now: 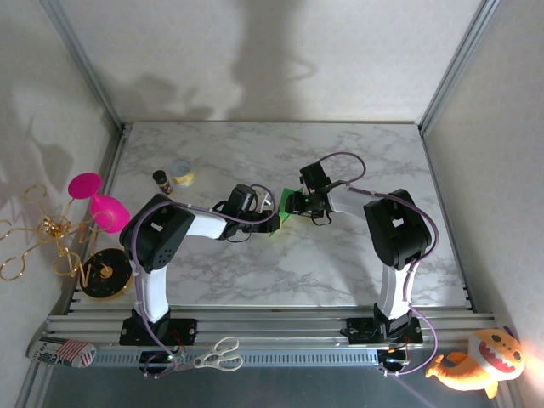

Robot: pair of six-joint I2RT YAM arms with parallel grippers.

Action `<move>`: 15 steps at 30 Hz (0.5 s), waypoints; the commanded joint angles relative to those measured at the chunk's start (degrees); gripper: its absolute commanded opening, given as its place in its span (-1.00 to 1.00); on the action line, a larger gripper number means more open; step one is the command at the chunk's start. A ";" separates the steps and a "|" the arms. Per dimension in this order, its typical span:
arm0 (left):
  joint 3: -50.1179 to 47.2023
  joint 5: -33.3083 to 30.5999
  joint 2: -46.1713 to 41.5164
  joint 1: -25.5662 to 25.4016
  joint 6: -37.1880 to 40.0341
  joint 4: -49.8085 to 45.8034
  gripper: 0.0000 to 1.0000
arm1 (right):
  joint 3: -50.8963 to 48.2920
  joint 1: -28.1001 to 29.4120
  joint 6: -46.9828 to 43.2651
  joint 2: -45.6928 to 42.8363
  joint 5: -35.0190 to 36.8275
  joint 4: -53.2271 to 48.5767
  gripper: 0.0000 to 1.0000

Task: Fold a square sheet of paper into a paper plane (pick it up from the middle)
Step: Fifth fold the wing at the center of the table.

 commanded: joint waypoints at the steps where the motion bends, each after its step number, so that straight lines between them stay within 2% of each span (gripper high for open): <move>1: -1.00 -4.09 5.30 0.26 -0.35 -5.89 -0.73 | -2.12 0.53 0.01 7.17 4.81 -1.99 0.06; 8: -0.38 -5.16 6.15 0.26 -0.43 -7.77 -0.84 | -2.57 0.48 1.72 7.34 6.20 -2.83 0.03; 15: 0.89 -5.30 7.04 0.26 -0.09 -10.90 -0.93 | -2.82 0.24 3.15 7.26 4.14 -2.40 0.02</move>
